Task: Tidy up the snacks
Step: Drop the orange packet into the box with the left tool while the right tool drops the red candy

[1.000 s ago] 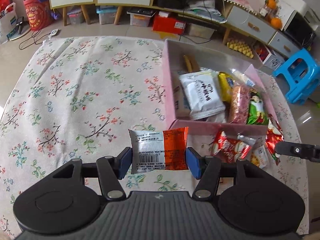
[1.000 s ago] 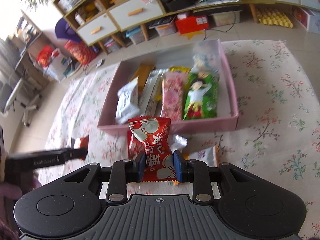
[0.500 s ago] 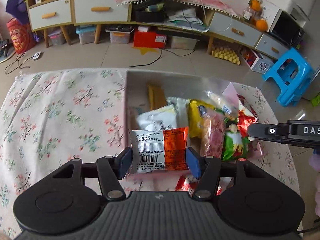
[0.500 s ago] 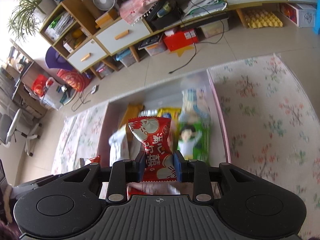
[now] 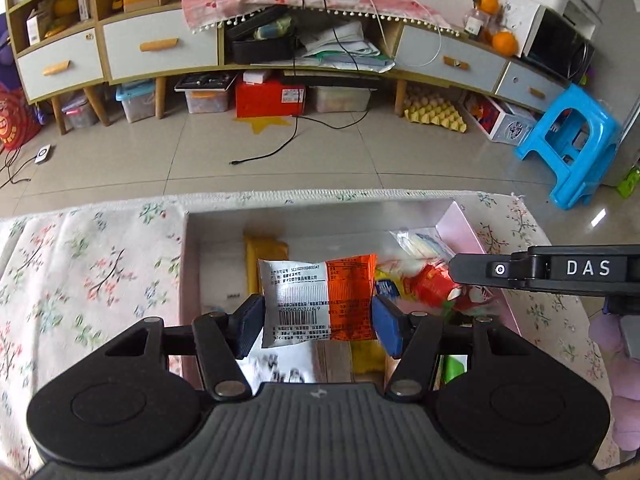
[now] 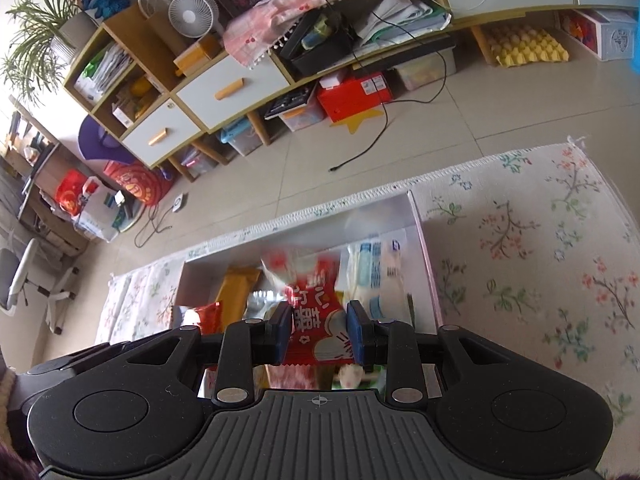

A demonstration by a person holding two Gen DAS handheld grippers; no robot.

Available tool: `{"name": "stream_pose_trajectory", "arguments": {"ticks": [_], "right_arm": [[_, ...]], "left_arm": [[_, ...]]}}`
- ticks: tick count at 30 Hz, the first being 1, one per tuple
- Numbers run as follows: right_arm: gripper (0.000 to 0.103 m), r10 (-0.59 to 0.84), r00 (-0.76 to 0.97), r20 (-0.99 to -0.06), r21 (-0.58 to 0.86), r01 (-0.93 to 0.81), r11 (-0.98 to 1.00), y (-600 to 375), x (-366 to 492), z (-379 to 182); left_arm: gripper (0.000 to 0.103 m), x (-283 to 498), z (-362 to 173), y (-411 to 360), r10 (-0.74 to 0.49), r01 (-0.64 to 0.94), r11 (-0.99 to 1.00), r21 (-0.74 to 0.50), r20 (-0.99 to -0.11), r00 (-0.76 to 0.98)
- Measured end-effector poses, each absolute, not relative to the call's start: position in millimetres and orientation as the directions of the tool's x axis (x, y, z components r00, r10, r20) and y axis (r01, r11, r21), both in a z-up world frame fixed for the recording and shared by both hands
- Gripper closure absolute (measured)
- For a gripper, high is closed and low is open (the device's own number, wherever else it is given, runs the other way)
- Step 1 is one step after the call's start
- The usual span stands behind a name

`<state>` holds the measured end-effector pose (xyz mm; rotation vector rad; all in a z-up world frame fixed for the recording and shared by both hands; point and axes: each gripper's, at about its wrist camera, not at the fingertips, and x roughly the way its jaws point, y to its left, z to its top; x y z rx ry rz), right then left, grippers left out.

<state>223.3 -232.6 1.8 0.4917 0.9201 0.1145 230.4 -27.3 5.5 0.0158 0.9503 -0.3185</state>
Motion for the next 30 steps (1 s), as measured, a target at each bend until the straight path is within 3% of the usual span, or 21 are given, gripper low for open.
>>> {"name": "stream_pose_trajectory", "arguments": {"ticks": [11, 13, 19, 22, 30], "right_arm": [[0.075, 0.303, 0.606, -0.736, 0.450, 0.103, 0.887, -233.7, 238.2, -3.9], [0.075, 0.304, 0.604, -0.737, 0.451, 0.104, 0.886, -235.0, 239.0, -4.7], [0.069, 0.304, 0.606, -0.735, 0.457, 0.113, 0.882, -236.9, 235.4, -1.8], [0.058, 0.297, 0.607, -0.737, 0.449, 0.112, 0.886, -236.0, 232.0, 2.0], [0.051, 0.281, 0.609, -0.742, 0.430, 0.110, 0.896, -233.5, 214.4, 18.6]], "left_arm": [[0.046, 242.4, -1.8, -33.7, -0.265, 0.282, 0.951, -0.124, -0.797, 0.543], [0.040, 241.9, -1.8, -34.5, -0.257, 0.284, 0.952, -0.112, -0.795, 0.549], [0.030, 239.8, -2.0, -36.5, -0.238, 0.281, 0.955, -0.095, -0.810, 0.536], [0.021, 235.6, 1.5, -36.6, -0.231, 0.278, 0.957, -0.087, -0.808, 0.543], [0.017, 219.7, 15.2, -31.6, -0.229, 0.276, 0.957, -0.083, -0.803, 0.550]]}}
